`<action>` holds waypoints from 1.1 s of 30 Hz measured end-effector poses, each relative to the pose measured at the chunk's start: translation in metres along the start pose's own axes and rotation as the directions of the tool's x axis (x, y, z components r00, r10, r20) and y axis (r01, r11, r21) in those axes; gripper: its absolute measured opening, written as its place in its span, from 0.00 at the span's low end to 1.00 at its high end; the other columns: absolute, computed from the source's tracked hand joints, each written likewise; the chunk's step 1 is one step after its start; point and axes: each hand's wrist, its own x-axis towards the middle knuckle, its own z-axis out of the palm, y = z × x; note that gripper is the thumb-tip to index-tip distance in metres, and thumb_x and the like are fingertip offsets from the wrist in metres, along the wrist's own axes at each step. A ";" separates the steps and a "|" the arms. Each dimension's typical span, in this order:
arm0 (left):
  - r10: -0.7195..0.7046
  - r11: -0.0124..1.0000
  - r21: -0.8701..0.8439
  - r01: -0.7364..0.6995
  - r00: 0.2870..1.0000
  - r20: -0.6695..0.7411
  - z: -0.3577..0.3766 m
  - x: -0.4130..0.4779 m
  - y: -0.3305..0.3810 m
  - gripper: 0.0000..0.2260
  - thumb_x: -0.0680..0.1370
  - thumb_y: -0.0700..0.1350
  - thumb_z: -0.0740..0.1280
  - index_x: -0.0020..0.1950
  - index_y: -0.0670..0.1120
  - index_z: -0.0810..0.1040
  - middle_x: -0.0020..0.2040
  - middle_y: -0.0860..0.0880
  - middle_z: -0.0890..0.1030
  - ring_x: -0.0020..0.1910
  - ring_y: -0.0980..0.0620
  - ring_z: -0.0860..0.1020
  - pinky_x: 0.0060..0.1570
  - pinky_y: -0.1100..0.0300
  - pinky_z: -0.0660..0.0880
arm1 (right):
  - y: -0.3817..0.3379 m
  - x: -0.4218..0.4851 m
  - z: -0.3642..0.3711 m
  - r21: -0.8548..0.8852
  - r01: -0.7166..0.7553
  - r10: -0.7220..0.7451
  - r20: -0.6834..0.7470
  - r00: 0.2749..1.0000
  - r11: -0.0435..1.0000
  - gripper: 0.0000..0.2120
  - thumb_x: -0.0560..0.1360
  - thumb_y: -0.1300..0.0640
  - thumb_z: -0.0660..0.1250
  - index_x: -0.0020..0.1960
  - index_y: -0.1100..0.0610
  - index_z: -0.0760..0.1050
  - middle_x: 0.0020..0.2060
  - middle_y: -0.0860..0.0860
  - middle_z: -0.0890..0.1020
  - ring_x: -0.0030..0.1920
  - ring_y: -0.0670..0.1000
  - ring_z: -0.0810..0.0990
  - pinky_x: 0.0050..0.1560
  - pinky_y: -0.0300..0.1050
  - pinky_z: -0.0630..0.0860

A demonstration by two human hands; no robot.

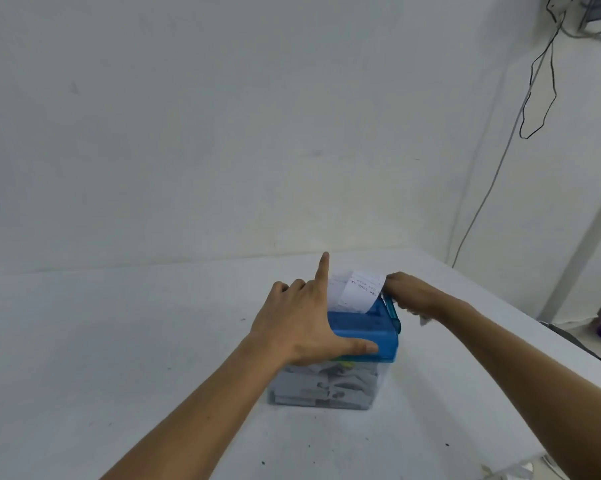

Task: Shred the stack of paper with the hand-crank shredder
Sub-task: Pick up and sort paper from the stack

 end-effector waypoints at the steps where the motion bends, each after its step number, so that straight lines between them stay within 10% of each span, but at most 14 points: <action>1: -0.019 1.000 -0.008 0.019 1.000 -0.003 -0.001 0.000 0.000 0.63 0.63 0.81 0.64 0.82 0.52 0.32 0.68 0.50 0.75 0.61 0.49 0.72 0.66 0.53 0.65 | -0.003 -0.006 -0.004 0.054 -0.007 0.008 -0.017 1.000 0.999 0.15 0.81 0.46 0.57 0.40 0.52 0.69 0.31 0.44 0.70 0.30 0.44 0.65 0.37 0.45 0.67; 7: -0.086 0.995 -0.041 0.087 0.996 0.038 -0.002 0.000 0.001 0.66 0.61 0.82 0.66 0.82 0.52 0.33 0.71 0.49 0.73 0.68 0.47 0.71 0.69 0.52 0.65 | -0.006 -0.050 -0.026 0.222 0.075 -0.029 -0.206 0.978 0.972 0.16 0.81 0.61 0.54 0.50 0.56 0.81 0.37 0.51 0.68 0.32 0.48 0.61 0.26 0.36 0.60; 11: -0.104 0.994 -0.031 0.106 0.993 0.062 -0.003 0.002 0.003 0.66 0.61 0.82 0.66 0.82 0.52 0.34 0.72 0.50 0.73 0.69 0.47 0.71 0.69 0.52 0.64 | -0.015 -0.071 -0.017 0.241 0.058 -0.006 -0.215 0.977 0.969 0.16 0.82 0.51 0.58 0.50 0.56 0.83 0.39 0.50 0.76 0.32 0.48 0.67 0.27 0.39 0.63; 17: -0.109 0.991 -0.071 0.116 0.990 0.089 -0.006 0.004 0.006 0.61 0.66 0.79 0.65 0.83 0.51 0.35 0.73 0.50 0.73 0.70 0.47 0.70 0.69 0.52 0.64 | -0.029 -0.074 0.011 -0.223 -0.031 -0.035 -0.285 0.958 0.974 0.21 0.78 0.40 0.62 0.46 0.58 0.80 0.38 0.51 0.81 0.35 0.51 0.82 0.35 0.46 0.82; 22: -0.116 0.957 -0.261 0.125 0.992 0.051 -0.004 0.011 -0.005 0.50 0.75 0.69 0.67 0.83 0.52 0.38 0.75 0.52 0.73 0.70 0.45 0.73 0.65 0.53 0.70 | -0.034 -0.068 0.025 -0.289 -0.011 -0.093 -0.343 0.935 0.957 0.21 0.74 0.43 0.62 0.55 0.58 0.81 0.47 0.53 0.82 0.40 0.54 0.82 0.46 0.54 0.83; 27: -0.187 0.871 -0.473 0.131 0.980 -0.074 0.004 0.015 -0.014 0.43 0.78 0.56 0.72 0.84 0.56 0.47 0.74 0.53 0.74 0.71 0.47 0.74 0.68 0.48 0.72 | -0.042 -0.062 0.029 0.034 0.084 -0.073 -0.250 0.965 0.996 0.18 0.78 0.51 0.64 0.64 0.58 0.78 0.59 0.53 0.82 0.53 0.55 0.80 0.48 0.46 0.79; 33: -0.223 0.798 -0.586 0.139 0.972 -0.072 0.005 0.017 -0.017 0.44 0.77 0.49 0.75 0.83 0.59 0.48 0.69 0.51 0.79 0.67 0.49 0.76 0.70 0.48 0.72 | -0.042 -0.059 0.020 0.275 0.023 0.038 -0.215 0.976 0.961 0.16 0.76 0.52 0.67 0.52 0.66 0.80 0.44 0.62 0.82 0.39 0.55 0.78 0.41 0.49 0.75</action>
